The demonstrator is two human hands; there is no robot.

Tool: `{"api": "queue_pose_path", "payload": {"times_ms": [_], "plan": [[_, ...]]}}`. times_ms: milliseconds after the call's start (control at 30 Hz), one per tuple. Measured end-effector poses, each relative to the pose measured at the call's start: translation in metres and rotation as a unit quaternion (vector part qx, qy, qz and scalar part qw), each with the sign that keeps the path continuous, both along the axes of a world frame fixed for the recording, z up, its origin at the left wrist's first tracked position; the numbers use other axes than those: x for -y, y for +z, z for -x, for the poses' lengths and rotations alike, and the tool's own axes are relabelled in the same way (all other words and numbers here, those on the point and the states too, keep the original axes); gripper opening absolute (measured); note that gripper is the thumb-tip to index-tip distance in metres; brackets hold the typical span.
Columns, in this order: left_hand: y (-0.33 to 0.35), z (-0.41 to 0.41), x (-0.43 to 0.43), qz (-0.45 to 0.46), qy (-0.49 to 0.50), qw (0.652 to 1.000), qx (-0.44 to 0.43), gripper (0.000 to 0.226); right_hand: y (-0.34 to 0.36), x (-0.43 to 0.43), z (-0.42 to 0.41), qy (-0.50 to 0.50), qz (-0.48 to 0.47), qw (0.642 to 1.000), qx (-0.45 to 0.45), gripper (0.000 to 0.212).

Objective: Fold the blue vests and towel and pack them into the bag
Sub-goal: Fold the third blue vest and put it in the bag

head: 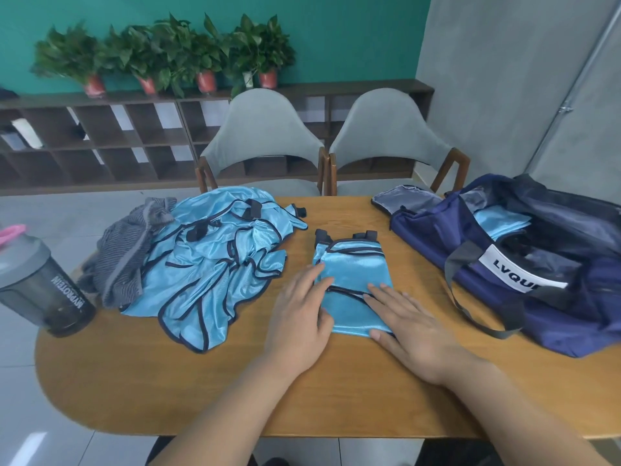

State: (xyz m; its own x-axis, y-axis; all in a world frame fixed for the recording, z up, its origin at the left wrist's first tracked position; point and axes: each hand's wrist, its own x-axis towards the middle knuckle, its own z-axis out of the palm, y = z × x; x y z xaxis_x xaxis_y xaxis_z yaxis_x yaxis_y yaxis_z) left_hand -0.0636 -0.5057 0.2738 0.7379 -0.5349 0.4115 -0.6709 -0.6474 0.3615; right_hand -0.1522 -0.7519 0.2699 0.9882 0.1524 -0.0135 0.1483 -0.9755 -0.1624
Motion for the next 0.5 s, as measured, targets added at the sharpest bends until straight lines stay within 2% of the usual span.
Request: {"api": "queue_pose_path", "payload": {"times_ms": [100, 200, 333, 500], "plan": [[0.006, -0.007, 0.009, -0.163, -0.077, 0.984, -0.009, 0.06, 0.001, 0.0, -0.001, 0.01, 0.002, 1.0, -0.014, 0.075], [0.004, -0.025, 0.007, -0.265, -0.073, 0.958, -0.075, 0.065, 0.002, 0.001, -0.001, 0.017, 0.001, 1.0, -0.025, 0.07], [0.004, -0.031, 0.004, -0.261, -0.075, 0.956, -0.106, 0.063, 0.001, 0.001, -0.002, 0.018, -0.008, 1.0, -0.016, 0.068], [0.006, -0.024, -0.011, -0.174, -0.06, 0.978, -0.103, 0.06, -0.005, 0.008, 0.002, 0.01, -0.059, 0.998, 0.032, 0.065]]}}
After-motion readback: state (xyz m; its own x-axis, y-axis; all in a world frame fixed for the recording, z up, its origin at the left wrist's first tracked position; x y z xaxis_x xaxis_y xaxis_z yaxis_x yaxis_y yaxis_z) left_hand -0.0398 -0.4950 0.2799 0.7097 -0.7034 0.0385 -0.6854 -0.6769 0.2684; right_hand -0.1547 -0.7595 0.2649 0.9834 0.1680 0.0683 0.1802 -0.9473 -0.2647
